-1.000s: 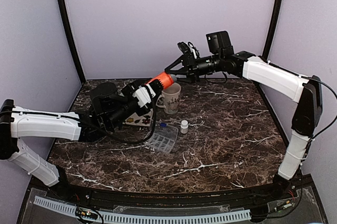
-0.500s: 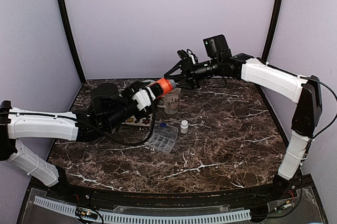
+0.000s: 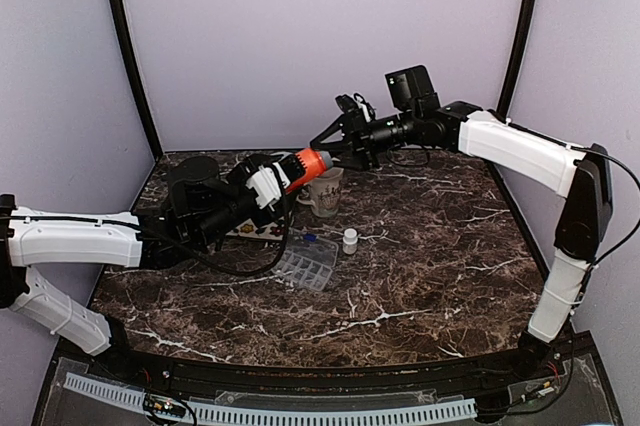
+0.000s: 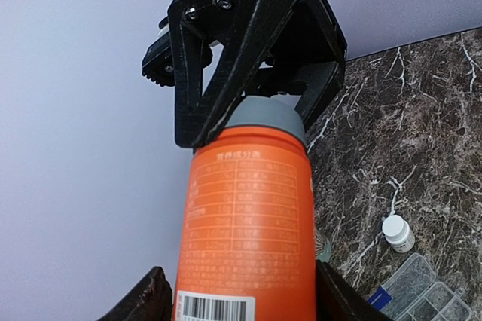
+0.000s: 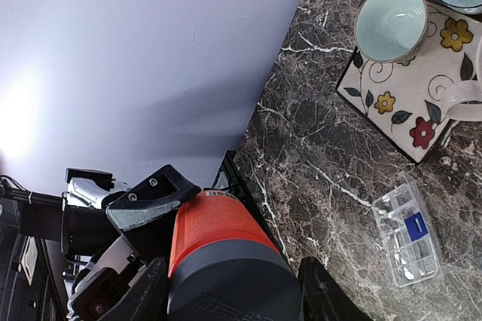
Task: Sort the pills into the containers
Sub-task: Pass from the left arm to the right
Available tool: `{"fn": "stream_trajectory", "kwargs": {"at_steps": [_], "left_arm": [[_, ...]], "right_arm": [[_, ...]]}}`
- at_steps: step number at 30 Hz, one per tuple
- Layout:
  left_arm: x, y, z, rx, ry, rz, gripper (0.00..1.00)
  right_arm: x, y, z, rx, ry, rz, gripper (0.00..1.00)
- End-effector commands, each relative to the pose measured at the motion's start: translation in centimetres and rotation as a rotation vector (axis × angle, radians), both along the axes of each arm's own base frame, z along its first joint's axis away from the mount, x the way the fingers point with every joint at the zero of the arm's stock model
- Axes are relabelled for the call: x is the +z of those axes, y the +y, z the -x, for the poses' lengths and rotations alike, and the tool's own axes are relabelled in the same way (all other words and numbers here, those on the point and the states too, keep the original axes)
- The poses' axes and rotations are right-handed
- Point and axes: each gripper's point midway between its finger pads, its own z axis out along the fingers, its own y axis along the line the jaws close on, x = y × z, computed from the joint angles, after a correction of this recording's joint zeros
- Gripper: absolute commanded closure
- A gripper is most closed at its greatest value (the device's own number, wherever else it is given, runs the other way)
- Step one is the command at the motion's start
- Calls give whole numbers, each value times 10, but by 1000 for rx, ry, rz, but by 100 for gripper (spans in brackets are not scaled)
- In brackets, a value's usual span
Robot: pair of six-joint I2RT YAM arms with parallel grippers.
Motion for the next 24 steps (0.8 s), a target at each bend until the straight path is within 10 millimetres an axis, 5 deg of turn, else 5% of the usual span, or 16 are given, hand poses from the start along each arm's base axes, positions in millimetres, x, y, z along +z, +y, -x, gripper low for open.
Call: {"fn": "stream_trajectory", "kwargs": {"at_steps": [1, 24], "left_arm": [[36, 9, 6, -5, -34, 113, 35], [30, 3, 10, -41, 29, 121, 32]], "right_arm": [[15, -4, 1, -14, -51, -8, 100], [17, -10, -17, -52, -76, 0, 100]]}}
